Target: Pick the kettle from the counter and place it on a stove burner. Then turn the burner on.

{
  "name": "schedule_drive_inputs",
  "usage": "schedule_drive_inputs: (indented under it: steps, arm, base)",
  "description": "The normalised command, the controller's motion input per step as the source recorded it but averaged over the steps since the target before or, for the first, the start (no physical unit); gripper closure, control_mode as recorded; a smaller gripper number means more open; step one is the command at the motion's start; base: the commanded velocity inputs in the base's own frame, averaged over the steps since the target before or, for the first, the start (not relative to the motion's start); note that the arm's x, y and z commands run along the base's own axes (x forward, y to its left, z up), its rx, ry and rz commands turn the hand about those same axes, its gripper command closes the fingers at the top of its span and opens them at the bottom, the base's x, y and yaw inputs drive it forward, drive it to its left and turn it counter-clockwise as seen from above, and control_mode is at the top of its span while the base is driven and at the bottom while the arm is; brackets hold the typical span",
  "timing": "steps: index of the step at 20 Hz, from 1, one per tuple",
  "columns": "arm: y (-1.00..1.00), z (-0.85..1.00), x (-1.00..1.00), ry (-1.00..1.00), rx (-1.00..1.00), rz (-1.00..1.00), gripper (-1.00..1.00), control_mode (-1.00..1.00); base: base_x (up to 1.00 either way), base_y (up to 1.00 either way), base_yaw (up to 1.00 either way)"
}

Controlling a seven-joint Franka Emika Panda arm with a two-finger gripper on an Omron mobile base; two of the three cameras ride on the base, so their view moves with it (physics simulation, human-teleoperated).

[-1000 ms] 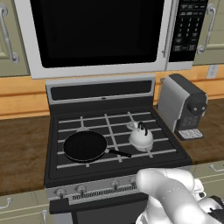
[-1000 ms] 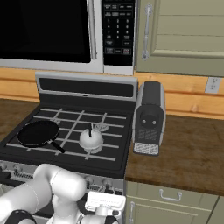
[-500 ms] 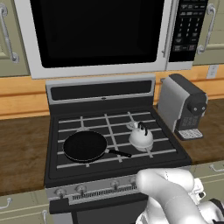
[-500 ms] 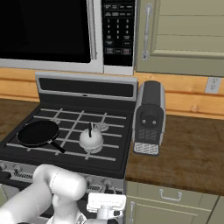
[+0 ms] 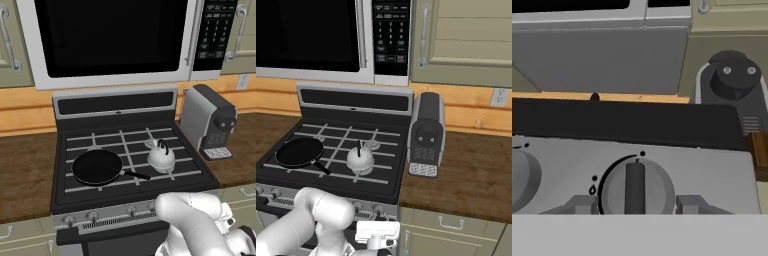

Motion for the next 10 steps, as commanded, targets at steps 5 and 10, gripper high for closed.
schedule_drive_inputs:
  steps: [5,10]
  arm:
    - [-0.01,0.05,0.00,-0.35,-0.29,0.34,1.00,-1.00]
    - [-0.05,0.15,-0.04,-0.35,-0.30,0.45,1.00,-1.00]
  base:
    - [0.00,0.00,0.00]
    - [0.00,0.00,0.00]
